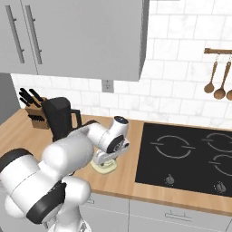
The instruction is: Close the lid blender by securely placing the lid on top.
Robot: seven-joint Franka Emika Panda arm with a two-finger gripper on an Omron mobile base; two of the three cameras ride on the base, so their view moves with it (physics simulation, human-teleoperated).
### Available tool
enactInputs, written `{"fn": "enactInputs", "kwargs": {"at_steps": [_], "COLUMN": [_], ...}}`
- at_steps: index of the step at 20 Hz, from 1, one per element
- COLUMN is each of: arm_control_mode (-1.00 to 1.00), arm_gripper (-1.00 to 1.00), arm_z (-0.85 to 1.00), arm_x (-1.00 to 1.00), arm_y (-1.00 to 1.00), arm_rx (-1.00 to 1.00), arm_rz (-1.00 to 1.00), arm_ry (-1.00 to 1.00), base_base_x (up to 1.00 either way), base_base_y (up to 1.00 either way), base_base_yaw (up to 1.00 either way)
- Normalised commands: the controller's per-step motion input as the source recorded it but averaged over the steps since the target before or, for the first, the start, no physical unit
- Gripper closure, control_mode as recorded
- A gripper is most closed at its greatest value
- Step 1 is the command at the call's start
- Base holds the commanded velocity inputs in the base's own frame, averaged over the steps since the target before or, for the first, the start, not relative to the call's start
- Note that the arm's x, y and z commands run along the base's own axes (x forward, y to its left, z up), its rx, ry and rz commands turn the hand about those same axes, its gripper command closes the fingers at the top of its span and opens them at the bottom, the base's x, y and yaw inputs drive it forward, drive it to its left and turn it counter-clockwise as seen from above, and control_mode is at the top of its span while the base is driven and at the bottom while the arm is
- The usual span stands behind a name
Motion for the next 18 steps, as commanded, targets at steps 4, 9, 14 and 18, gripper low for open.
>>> {"fn": "enactInputs", "kwargs": {"at_steps": [4,9,14,18], "arm_control_mode": [-1.0,-1.0,-1.0,-1.0], "arm_gripper": [1.0,1.0,1.0,1.0], "arm_z": [0.84,0.94,0.96,0.87], "arm_x": [-0.4,-0.32,-0.18,-0.14], "arm_y": [-0.06,0.0,0.0,0.02], "arm_rx": [0.05,0.0,0.0,0.0], "arm_rz": [0.0,0.0,0.0,0.0], "arm_ry": [-0.15,-0.11,-0.12,-0.16], "base_base_x": [0.0,0.0,0.0,0.0], "base_base_y": [0.0,0.0,0.0,0.0], "base_base_yaw": [0.0,0.0,0.0,0.0]}}
